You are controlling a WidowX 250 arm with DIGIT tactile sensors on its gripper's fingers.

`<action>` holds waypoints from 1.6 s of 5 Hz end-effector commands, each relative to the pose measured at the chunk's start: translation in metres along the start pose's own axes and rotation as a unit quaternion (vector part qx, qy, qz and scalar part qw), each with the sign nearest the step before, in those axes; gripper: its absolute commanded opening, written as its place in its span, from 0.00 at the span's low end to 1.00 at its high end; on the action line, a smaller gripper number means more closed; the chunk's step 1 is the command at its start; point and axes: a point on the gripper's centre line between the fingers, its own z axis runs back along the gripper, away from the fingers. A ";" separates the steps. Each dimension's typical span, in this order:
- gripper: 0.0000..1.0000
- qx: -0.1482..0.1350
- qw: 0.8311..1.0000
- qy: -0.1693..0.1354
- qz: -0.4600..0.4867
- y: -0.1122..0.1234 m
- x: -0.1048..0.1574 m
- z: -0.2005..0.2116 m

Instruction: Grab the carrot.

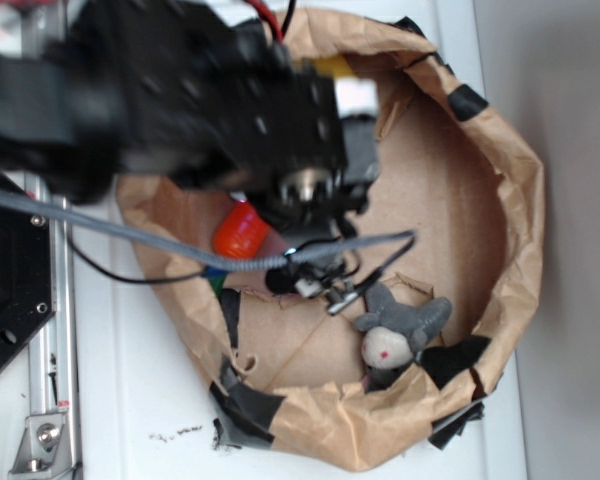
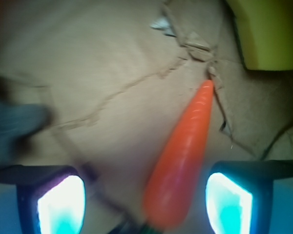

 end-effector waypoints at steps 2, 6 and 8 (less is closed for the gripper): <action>0.00 0.005 0.998 0.006 -0.069 0.026 0.005 -0.021; 0.00 -0.103 0.982 -0.105 -0.121 -0.011 0.026 0.130; 0.00 -0.071 0.977 -0.102 -0.175 -0.012 0.015 0.161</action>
